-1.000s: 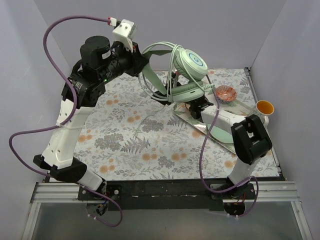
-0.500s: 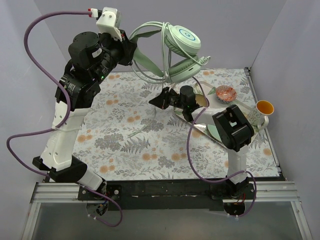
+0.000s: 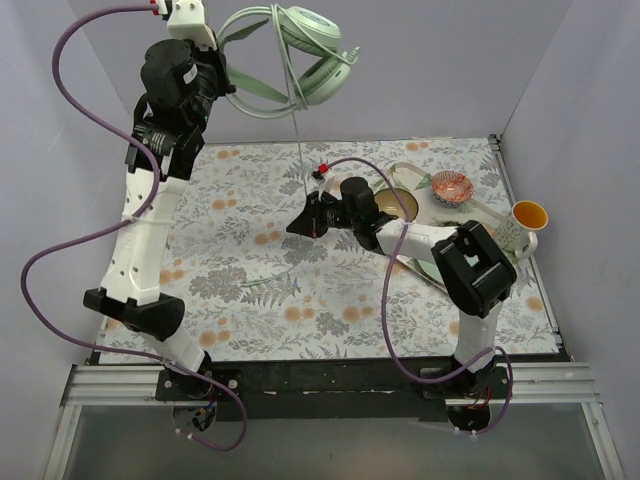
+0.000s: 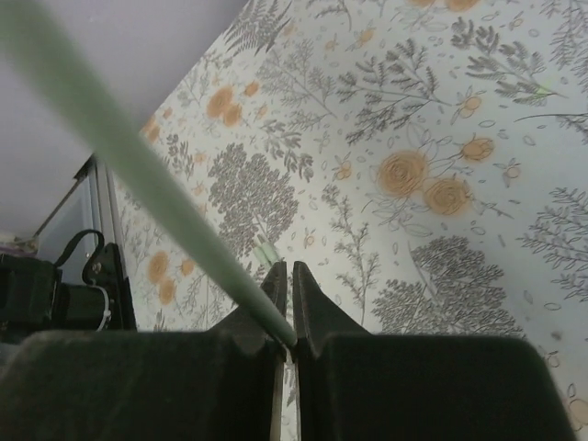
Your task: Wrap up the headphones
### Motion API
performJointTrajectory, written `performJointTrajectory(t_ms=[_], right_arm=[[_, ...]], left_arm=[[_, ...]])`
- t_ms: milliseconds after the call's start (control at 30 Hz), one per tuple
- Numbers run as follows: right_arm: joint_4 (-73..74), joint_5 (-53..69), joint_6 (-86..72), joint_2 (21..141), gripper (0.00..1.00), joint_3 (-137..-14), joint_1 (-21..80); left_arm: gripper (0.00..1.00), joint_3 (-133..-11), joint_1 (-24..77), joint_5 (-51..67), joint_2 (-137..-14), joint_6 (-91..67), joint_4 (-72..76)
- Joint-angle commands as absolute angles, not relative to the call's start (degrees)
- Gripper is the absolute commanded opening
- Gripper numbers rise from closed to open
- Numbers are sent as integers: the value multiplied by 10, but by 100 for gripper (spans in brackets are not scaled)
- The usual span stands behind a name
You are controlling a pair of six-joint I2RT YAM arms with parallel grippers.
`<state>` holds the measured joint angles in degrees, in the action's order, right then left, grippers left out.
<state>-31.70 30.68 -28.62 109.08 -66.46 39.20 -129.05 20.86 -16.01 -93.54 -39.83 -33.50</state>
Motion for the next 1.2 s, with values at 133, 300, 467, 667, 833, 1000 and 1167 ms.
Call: performJointTrajectory(t_ms=[133,300,467,667,833,1000,1167], right_arm=[[-97,296,-158,1009,1,-706,445],[107,231,-43,987,1,-778,503],[232,191,-2,948,1,-823,518],[359,94,51,903,1,-903,518],[435,-38,90,922,1,-1015,507],[455,-81,128,939,1,-1088,478],[457,-95,151,958,1,-1132,428]], left_arm=[[0,-1260,137,-199,-951,-399,-198],[0,-1181,118,-253,-957,-328,-116],[0,-1075,113,-279,-955,-242,-19],[0,-954,121,-216,-936,-162,17],[0,-795,180,-212,-881,-79,27],[0,-671,244,-245,-827,-11,83],[0,-646,289,-234,-790,-29,12]])
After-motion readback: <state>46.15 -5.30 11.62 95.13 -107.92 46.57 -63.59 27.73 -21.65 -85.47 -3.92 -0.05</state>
